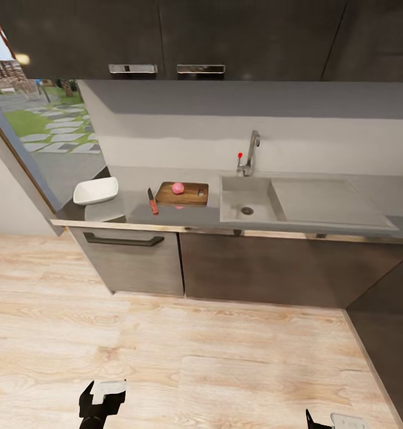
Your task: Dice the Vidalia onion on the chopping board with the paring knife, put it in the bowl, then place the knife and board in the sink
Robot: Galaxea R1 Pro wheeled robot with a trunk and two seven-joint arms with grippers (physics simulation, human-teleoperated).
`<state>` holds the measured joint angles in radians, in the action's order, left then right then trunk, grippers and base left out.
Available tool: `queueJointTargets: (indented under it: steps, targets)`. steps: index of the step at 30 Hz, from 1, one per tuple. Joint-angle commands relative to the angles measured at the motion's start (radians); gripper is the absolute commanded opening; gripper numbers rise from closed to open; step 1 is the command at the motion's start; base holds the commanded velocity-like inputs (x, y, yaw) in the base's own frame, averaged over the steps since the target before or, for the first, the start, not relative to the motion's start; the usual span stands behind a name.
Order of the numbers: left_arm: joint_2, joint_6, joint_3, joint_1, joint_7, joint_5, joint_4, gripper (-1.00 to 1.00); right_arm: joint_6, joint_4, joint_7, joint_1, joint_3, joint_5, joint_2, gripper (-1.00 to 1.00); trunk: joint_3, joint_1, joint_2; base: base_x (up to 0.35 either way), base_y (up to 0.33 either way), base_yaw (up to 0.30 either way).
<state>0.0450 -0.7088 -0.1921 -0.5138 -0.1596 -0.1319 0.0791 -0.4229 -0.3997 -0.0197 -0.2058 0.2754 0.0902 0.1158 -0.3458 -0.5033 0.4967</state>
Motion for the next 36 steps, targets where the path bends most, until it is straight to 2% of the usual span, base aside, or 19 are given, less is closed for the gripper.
queueJointTargets:
  steps: [1, 36]
  targets:
    - [0.000, -0.005, -0.009, -0.002, 0.000, -0.009, 0.004, 1.00, -0.004, 0.001, -0.002, -0.001, 0.007, 0.010, -0.001, 1.00, 0.000, 0.000, 0.001, 0.000, 0.000, 0.000]
    - [0.000, -0.005, -0.009, -0.002, 0.000, -0.009, 0.004, 1.00, -0.005, 0.001, 0.000, -0.001, 0.007, 0.010, -0.001, 1.00, 0.055, 0.000, 0.001, 0.000, 0.000, 0.000]
